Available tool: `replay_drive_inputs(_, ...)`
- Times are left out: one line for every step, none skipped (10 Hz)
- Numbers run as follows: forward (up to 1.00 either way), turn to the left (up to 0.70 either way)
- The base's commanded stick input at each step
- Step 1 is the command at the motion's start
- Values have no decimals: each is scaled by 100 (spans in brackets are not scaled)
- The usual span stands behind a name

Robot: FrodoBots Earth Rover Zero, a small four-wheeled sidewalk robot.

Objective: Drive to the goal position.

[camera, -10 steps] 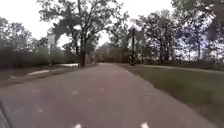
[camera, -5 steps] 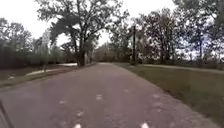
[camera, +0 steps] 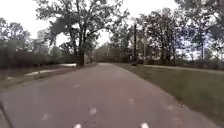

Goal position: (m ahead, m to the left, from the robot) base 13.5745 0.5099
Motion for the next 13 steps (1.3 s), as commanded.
replay_drive_inputs(100,0)
replay_drive_inputs(100,0)
replay_drive_inputs(100,0)
replay_drive_inputs(100,0)
replay_drive_inputs(100,0)
replay_drive_inputs(100,0)
replay_drive_inputs(100,0)
replay_drive_inputs(100,0)
replay_drive_inputs(100,0)
replay_drive_inputs(100,0)
replay_drive_inputs(100,0)
replay_drive_inputs(100,0)
replay_drive_inputs(100,0)
